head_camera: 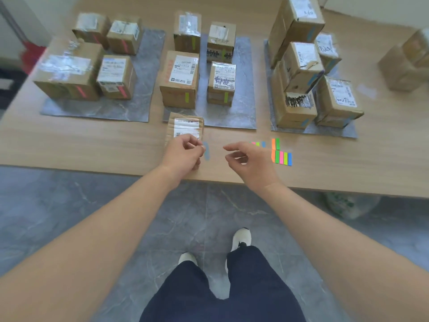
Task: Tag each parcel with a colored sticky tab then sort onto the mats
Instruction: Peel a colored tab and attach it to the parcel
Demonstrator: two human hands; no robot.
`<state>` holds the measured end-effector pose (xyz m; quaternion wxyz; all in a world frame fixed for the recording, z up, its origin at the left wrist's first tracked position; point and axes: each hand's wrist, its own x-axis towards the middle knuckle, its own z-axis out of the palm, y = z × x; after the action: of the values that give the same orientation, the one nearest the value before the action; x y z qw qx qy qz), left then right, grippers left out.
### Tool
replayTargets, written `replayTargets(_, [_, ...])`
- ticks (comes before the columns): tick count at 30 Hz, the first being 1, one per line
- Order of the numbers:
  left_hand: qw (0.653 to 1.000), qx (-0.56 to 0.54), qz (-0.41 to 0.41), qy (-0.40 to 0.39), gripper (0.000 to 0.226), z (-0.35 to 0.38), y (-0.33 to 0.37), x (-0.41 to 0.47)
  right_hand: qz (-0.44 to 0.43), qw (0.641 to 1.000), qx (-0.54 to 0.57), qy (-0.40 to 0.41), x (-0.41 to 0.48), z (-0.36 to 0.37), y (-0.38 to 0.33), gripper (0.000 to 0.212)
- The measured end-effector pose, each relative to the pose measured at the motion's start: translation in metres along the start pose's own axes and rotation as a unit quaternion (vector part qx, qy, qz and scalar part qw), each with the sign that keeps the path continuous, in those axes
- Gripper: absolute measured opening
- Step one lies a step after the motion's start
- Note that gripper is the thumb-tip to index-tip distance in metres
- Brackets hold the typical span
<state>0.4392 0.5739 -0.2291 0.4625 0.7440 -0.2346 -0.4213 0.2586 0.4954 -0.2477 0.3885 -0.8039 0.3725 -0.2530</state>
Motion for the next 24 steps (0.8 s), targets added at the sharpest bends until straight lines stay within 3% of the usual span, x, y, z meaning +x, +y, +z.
replayTargets(5, [0.998,0.038,0.018,0.044,0.011,-0.026,-0.025,-0.003,-0.002,0.992,-0.099,-0.077,0.009,0.025,-0.012,0.043])
replayTargets(10, [0.978,0.179,0.074,0.082,0.007,-0.030,-0.059,-0.002,-0.021,0.967,-0.184,-0.176,0.021,0.058,-0.021,0.073])
replayTargets(14, [0.977,0.166,0.078,0.105,0.005,-0.020,-0.073,0.006,-0.070,0.948,-0.257,-0.176,0.033,0.074,-0.015,0.066])
replayTargets(24, [0.975,0.138,0.069,0.158,0.009,-0.007,-0.088,0.025,-0.147,0.948,-0.259,-0.113,0.046,0.089,0.009,0.018])
